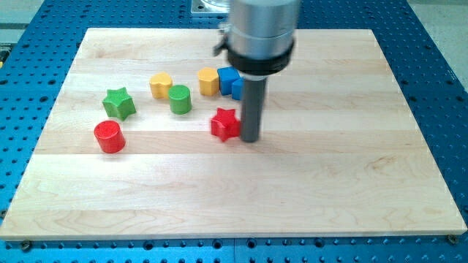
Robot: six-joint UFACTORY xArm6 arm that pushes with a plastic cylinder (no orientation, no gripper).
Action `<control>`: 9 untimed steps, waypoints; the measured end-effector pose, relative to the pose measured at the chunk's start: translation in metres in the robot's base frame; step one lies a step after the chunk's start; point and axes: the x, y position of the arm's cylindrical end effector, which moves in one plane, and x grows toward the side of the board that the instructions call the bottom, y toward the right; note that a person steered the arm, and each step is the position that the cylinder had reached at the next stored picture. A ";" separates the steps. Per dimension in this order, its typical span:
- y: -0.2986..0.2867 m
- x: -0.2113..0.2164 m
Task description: Move the red star bottom left to the red circle
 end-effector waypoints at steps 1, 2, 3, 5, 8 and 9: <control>0.005 -0.021; -0.016 -0.039; -0.095 -0.003; -0.100 0.041; -0.132 0.070; -0.139 0.067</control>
